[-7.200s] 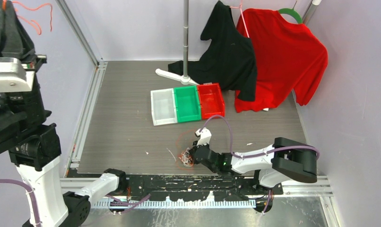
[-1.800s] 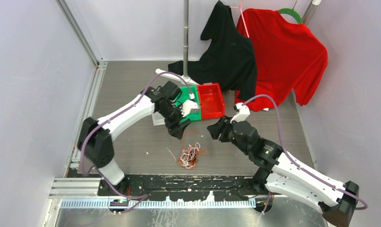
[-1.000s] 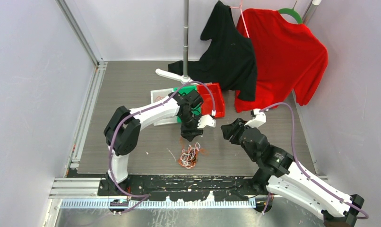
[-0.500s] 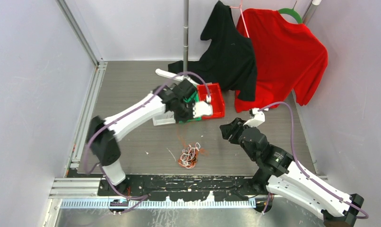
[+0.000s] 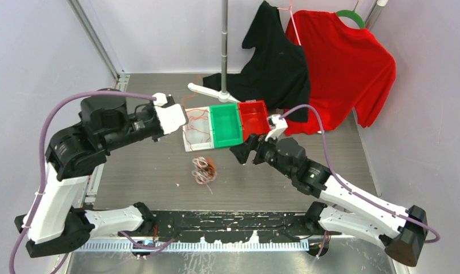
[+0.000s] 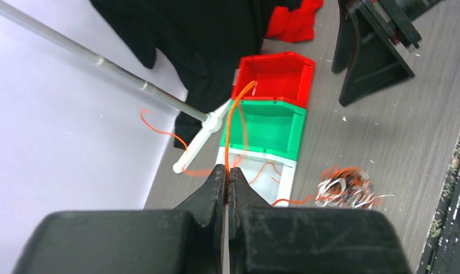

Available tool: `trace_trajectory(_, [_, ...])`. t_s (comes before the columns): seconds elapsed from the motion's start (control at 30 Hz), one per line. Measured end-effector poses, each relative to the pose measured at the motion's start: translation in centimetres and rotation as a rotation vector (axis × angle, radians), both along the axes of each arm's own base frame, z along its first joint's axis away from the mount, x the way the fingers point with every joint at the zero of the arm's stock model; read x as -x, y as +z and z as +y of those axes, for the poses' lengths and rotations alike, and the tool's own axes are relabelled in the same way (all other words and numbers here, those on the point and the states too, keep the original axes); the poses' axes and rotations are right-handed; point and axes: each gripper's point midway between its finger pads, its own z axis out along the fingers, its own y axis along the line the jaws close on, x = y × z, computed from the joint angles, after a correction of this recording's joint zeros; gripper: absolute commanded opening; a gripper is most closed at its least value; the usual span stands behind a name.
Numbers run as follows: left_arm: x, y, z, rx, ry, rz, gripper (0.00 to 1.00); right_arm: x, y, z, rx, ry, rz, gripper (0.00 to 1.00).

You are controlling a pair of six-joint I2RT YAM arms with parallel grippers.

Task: Untangle the cables
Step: Untie the cable.

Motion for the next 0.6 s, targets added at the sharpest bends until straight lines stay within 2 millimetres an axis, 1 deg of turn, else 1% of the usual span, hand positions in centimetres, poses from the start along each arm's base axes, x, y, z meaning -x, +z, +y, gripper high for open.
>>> trace_trajectory(0.03, [0.2, 0.4, 0.3, 0.011, 0.006, -0.012, 0.00, 0.2, 0.4, 0.8, -0.003, 0.031, -0.010, 0.98])
trace_trajectory(0.13, [0.4, 1.2, 1.0, 0.037, 0.020, -0.046, 0.00, 1.3, 2.2, 4.2, -0.010, 0.146, -0.059, 0.99])
trace_trajectory(0.23, [0.4, 1.4, 1.2, 0.040, 0.022, -0.056, 0.00, 3.3, 3.8, 8.1, -0.005, 0.269, -0.123, 0.99])
trace_trajectory(0.3, [0.4, 1.7, 1.1, 0.041, 0.023, -0.058, 0.00, 4.5, 4.1, 10.5, 0.009, 0.335, -0.162, 1.00])
trace_trajectory(0.4, [-0.2, 2.8, 0.5, 0.052, 0.022, -0.067, 0.00, 5.9, 3.4, 13.7, 0.052, 0.401, -0.217, 0.99])
trace_trajectory(0.47, [-0.2, 3.4, 0.5, 0.059, 0.022, -0.074, 0.00, 6.3, 2.5, 15.3, 0.090, 0.418, -0.249, 0.98])
trace_trajectory(0.53, [0.0, 3.6, 0.6, 0.062, 0.021, -0.076, 0.00, 6.1, 1.7, 16.9, 0.128, 0.415, -0.282, 0.98])
trace_trajectory(0.6, [0.3, 3.7, 0.9, 0.064, 0.019, -0.078, 0.00, 5.1, 1.0, 17.7, 0.162, 0.379, -0.310, 0.97])
